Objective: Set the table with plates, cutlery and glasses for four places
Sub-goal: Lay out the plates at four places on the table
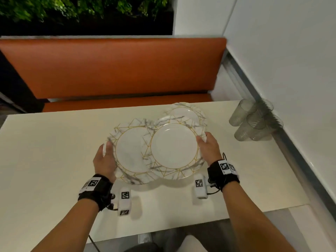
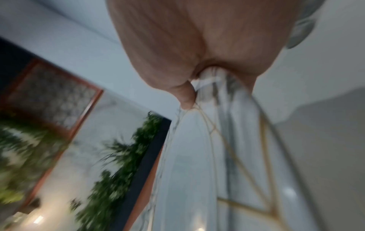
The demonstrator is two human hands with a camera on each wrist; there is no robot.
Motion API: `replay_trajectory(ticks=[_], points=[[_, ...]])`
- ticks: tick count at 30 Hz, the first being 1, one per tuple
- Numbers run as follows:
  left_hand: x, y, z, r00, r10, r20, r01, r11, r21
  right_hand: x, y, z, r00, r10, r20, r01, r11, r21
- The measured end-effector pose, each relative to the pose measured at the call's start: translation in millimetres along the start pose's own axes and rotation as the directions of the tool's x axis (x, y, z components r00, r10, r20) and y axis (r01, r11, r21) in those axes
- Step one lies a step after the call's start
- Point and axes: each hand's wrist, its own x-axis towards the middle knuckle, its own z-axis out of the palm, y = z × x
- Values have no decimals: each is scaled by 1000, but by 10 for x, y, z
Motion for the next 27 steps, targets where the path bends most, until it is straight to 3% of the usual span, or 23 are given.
replay_trajectory(ticks=[3, 7, 13, 18, 27], points=[[11, 20, -178, 997, 49, -53, -48, 999, 10, -163, 364, -242, 986, 74, -148, -54, 989, 135], [72, 21, -362, 984, 125, -130, -116, 991, 71, -301, 940, -449, 953, 205, -221, -175, 973, 150], [31, -22, -464, 968, 134, -213, -122, 990, 71, -456, 1461, -500, 933, 295, -206, -285, 955, 78], [-266, -84, -382, 968, 130, -216, -119, 991, 63, -487, 1703, -503, 927, 326, -183, -339, 940, -40], [-555, -271, -288, 968, 158, -194, -124, 977, 173, -494, 1804, -603, 956, 260, -140, -288, 921, -261]])
